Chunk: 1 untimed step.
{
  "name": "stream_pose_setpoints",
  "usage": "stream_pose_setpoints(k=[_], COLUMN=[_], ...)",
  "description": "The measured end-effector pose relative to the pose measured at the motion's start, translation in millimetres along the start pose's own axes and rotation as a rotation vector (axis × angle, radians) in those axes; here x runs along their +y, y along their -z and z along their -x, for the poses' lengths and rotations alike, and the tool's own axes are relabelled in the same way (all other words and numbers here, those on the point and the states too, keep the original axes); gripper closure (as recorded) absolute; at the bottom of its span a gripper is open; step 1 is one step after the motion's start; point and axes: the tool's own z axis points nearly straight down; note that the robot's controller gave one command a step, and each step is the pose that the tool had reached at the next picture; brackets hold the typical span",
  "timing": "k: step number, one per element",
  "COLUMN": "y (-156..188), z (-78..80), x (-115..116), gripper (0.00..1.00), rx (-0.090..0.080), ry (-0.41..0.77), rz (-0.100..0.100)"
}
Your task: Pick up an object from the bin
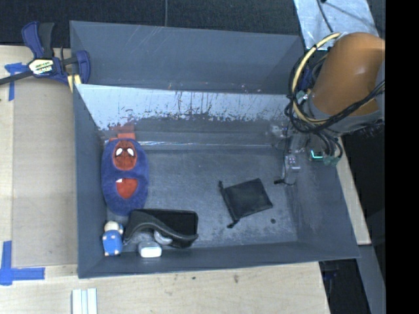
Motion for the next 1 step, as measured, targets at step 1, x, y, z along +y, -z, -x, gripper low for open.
stream_pose_setpoints(k=[1], y=[-112.1], z=[-20.2], x=[21.5], gripper=[0.00], rx=[-0.002], ry=[-0.168], rz=[0.000])
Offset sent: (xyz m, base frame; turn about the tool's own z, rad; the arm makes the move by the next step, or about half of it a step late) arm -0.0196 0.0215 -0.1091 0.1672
